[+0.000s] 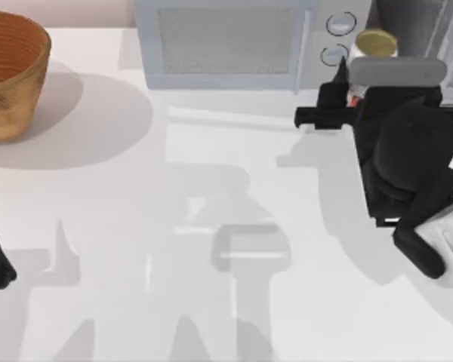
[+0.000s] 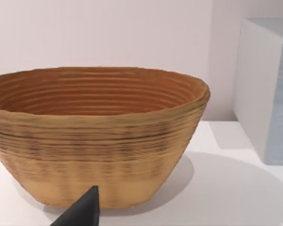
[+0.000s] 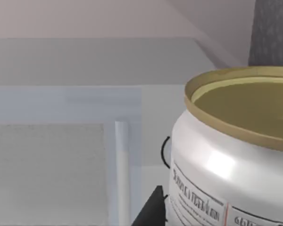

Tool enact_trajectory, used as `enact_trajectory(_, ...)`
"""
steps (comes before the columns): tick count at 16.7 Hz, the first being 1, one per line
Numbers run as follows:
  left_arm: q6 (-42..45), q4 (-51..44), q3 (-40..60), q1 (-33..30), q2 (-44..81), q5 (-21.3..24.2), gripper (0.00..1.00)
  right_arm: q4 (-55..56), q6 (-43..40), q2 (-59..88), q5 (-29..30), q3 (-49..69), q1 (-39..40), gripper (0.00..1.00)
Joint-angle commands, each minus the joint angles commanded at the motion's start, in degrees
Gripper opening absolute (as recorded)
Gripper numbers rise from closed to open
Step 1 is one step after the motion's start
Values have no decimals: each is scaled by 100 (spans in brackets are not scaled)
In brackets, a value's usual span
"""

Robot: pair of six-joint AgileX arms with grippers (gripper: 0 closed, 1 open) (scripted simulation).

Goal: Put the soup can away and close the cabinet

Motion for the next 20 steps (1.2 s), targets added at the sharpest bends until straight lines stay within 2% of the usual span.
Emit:
enact_trajectory(6, 0, 0, 0, 0, 0, 0, 100, -50, 11, -41, -2, 19, -4, 0)
enact_trajectory(10, 0, 0, 0, 0, 0, 0, 100, -496, -45, -511, -281, -286, -146, 0)
enact_trajectory(20, 0, 0, 0, 0, 0, 0, 100, -2485, 15, -3770, -1322, -1529, -1196, 0)
